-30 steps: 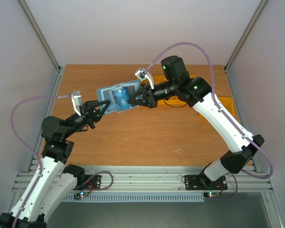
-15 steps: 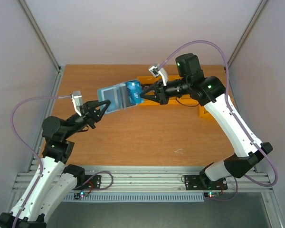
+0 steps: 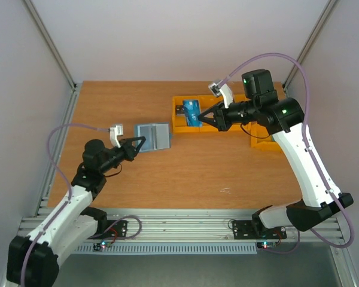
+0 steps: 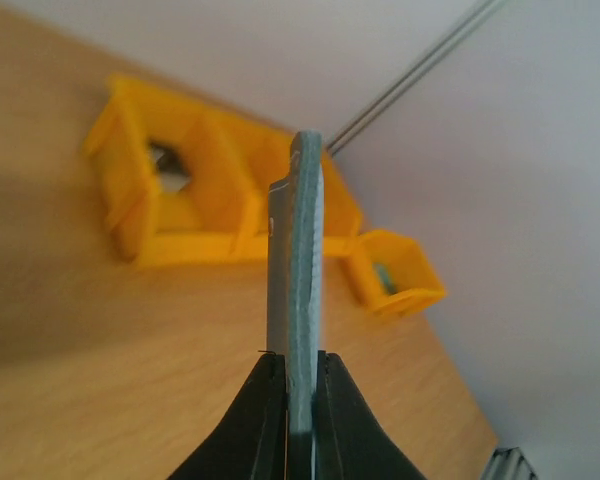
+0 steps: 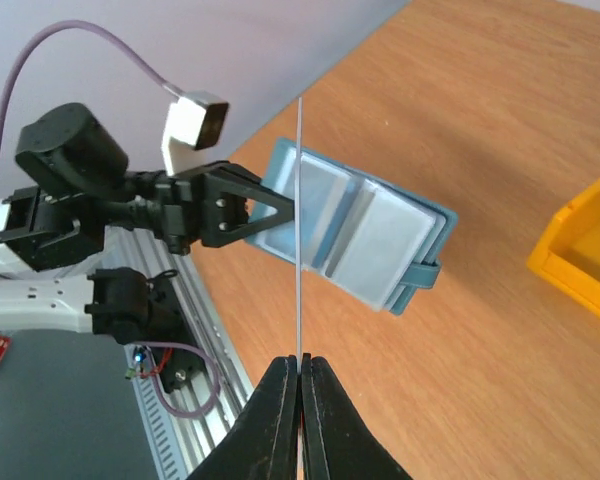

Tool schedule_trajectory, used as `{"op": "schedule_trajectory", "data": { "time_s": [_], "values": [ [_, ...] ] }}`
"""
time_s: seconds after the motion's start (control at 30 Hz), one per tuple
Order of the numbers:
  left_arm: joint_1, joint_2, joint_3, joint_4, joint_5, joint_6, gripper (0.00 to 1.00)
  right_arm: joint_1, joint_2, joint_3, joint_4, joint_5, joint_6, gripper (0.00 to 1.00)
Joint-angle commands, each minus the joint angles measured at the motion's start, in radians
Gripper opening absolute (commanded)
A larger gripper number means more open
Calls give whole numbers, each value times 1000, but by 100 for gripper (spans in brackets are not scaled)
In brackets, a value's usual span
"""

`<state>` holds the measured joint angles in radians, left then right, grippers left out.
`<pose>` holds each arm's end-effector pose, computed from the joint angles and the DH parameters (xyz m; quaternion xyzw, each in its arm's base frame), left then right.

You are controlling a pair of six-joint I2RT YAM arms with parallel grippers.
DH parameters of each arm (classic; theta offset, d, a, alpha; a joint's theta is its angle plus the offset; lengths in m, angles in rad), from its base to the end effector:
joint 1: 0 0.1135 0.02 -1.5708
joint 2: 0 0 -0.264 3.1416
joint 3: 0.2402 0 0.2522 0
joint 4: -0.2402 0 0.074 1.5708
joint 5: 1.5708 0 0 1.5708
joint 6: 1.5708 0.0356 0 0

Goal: Take the credit cards out of the card holder

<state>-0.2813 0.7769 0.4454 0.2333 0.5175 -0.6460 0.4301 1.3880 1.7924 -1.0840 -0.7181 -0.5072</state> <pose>0.1751 -0.0689 0.2653 0.0391 0.7356 -0.4599 0.4959 0.2193 0.1264 0.4613 -0.5167 0.6853 0.3013 0.4154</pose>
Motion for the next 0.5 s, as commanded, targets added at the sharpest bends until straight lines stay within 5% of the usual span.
{"op": "schedule_trajectory", "data": {
  "time_s": [0.0, 0.23, 0.47],
  "values": [
    [0, 98, -57, 10, -81, 20, 0, -6, -20, -16, -62, 46, -25, 1],
    [0, 275, -113, 46, -126, -65, 0, -5, -43, -116, -61, 21, 14, 1],
    [0, 383, -161, -11, -320, -110, 6, -2, -41, -153, -45, -17, 42, 1]
  ]
}}
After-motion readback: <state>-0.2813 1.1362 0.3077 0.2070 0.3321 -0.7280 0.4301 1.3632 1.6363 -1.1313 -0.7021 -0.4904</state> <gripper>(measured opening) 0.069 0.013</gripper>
